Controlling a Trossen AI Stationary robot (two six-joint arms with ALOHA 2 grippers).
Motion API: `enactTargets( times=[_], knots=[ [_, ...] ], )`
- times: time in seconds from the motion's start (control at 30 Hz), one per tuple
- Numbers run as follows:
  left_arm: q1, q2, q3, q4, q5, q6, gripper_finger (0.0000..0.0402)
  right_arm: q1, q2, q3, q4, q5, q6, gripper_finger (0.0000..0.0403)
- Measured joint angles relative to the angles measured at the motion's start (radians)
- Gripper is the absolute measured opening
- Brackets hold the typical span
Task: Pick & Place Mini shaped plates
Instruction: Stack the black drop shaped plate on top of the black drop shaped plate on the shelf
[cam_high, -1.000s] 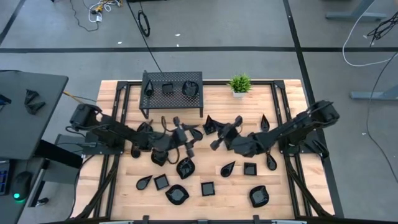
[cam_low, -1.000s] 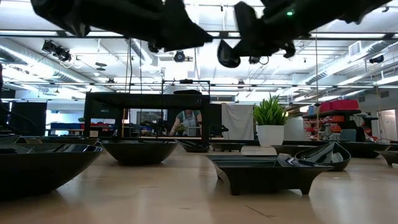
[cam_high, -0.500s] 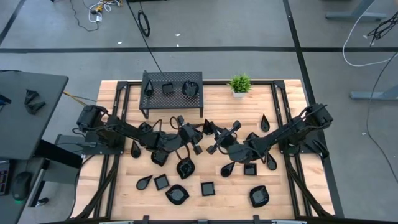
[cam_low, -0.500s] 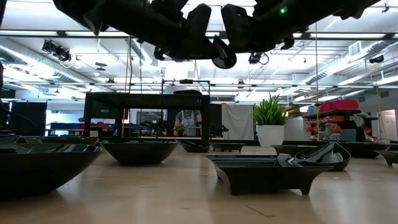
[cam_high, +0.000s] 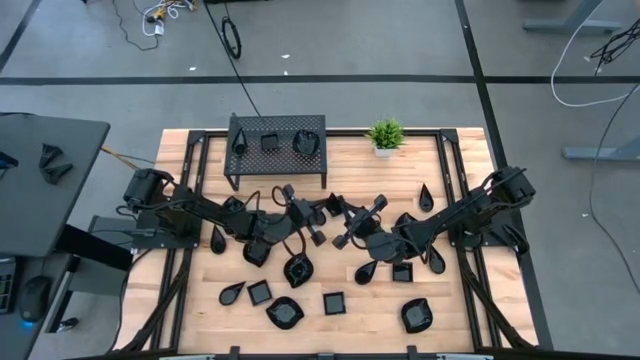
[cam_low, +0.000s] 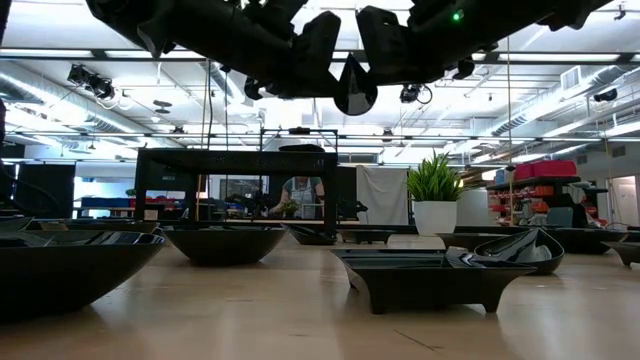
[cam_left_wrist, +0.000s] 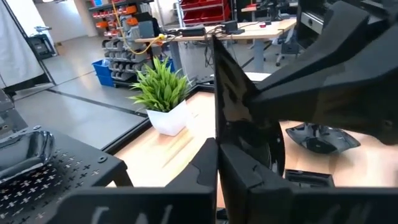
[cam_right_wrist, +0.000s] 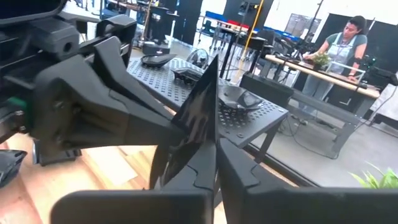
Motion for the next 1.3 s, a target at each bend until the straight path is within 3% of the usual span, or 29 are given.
enactTargets(
  times=[0.27,0.53,0.7,0.8,0.93,1.1,1.17,1.3],
  knots=[
    [-0.002,0.000,0.000,0.004,0.004,0.001,0.0011,0.006,-0.002,0.000,0.077,0.007,-0.156,0.0093],
    [-0.009,-0.001,0.000,0.003,-0.012,0.007,0.0006,0.082,-0.004,0.000,0.297,0.048,-0.528,0.0141],
    [-0.055,-0.062,0.000,-0.053,-0.133,0.087,0.0005,0.158,-0.004,0.000,0.430,0.116,-0.767,0.0140],
    [-0.086,-0.145,0.000,-0.140,-0.245,0.131,0.0004,0.181,-0.004,0.000,0.436,0.199,-0.829,0.0133],
    [-0.103,-0.291,0.000,-0.346,-0.345,0.130,0.0004,0.192,-0.004,-0.017,0.426,0.233,-0.789,0.0123],
    [-0.041,-0.498,0.000,-0.595,-0.368,0.078,0.0003,0.185,-0.004,-0.071,0.425,0.153,-0.610,0.0111],
    [0.021,-0.578,0.000,-0.711,-0.317,0.013,0.0002,0.176,-0.004,-0.097,0.426,0.097,-0.516,0.0108],
    [0.199,-0.723,0.000,-1.010,-0.102,-0.221,0.0002,0.159,-0.004,-0.139,0.426,-0.005,-0.362,0.0104]
  ],
)
